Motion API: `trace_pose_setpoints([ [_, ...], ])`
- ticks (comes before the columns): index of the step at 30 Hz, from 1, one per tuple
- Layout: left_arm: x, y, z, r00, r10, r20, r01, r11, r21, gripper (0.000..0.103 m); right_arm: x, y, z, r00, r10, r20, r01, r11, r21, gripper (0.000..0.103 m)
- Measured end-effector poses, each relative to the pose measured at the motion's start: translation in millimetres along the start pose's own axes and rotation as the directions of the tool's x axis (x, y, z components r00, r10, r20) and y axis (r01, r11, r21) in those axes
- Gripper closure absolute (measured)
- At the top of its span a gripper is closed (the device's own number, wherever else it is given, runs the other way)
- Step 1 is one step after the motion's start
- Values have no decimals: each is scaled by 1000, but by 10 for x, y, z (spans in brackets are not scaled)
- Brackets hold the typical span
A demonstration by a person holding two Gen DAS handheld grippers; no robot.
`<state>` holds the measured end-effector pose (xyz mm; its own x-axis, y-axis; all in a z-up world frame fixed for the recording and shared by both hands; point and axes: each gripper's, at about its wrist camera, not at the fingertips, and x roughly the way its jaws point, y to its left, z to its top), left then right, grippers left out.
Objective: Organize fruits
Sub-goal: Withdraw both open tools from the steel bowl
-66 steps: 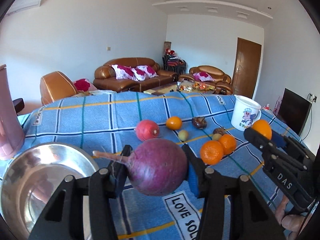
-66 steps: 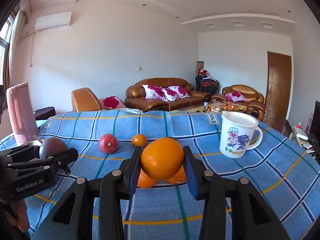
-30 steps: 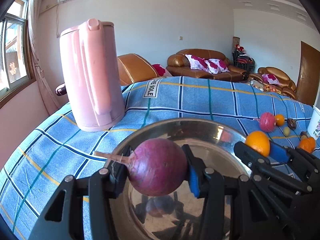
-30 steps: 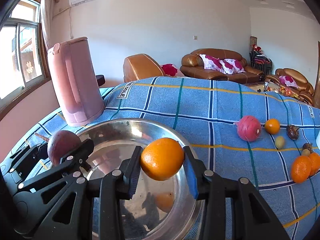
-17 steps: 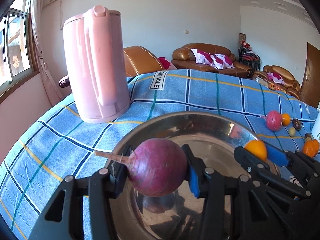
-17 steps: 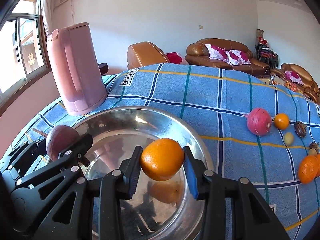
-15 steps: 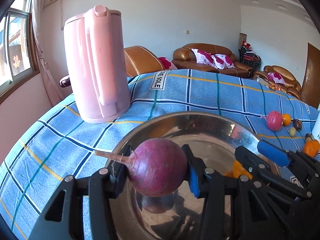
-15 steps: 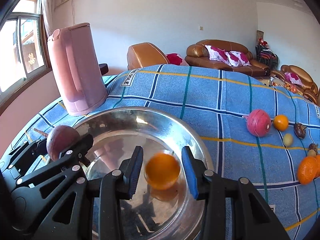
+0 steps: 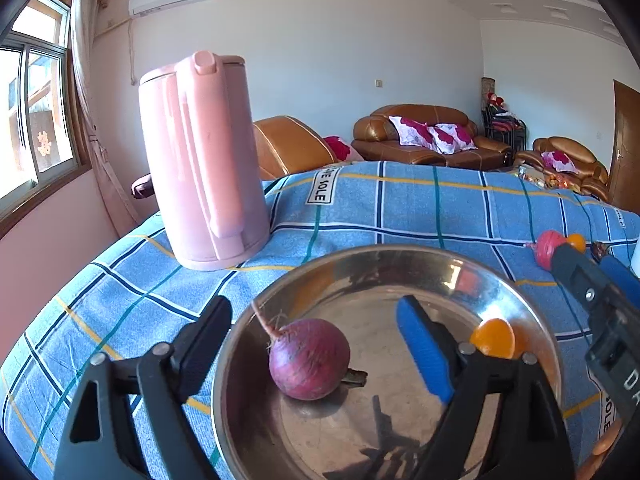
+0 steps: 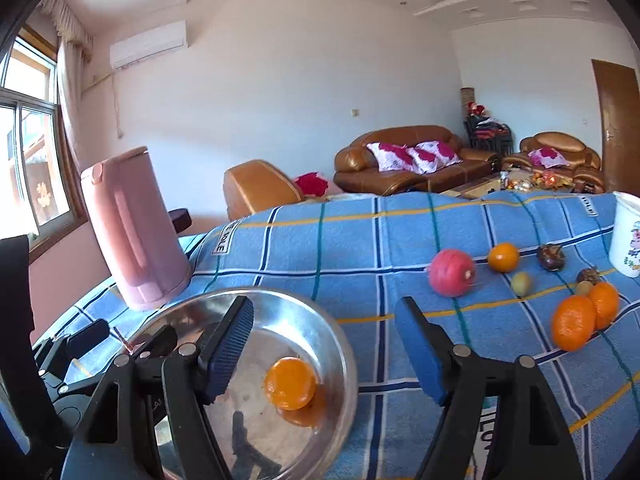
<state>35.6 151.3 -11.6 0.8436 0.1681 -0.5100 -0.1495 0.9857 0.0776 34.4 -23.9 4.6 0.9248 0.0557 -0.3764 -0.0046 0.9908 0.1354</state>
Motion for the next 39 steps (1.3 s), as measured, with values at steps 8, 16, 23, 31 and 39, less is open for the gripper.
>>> trace_pose_setpoints([
  [8,-150,-26,12,996,-9,93,11,1000,-17,0,-97,-125,41,977,-192,97,195,981,-23,27],
  [16,-164,-75,3,995,-5,97,7,1000,-14,0,-151,-135,3,977,-191,94,197,978,-67,27],
  [23,-230,-123,-22,993,12,121,-11,1000,-10,0,-216,-225,-17,978,-191,88,198,977,-77,27],
  [31,-334,-276,-56,991,11,136,-15,999,29,0,-313,-489,-15,974,-211,83,217,973,-74,27],
  [39,-383,-446,-74,993,-22,116,21,1000,15,0,-424,-847,13,962,-260,85,266,961,-69,27],
])
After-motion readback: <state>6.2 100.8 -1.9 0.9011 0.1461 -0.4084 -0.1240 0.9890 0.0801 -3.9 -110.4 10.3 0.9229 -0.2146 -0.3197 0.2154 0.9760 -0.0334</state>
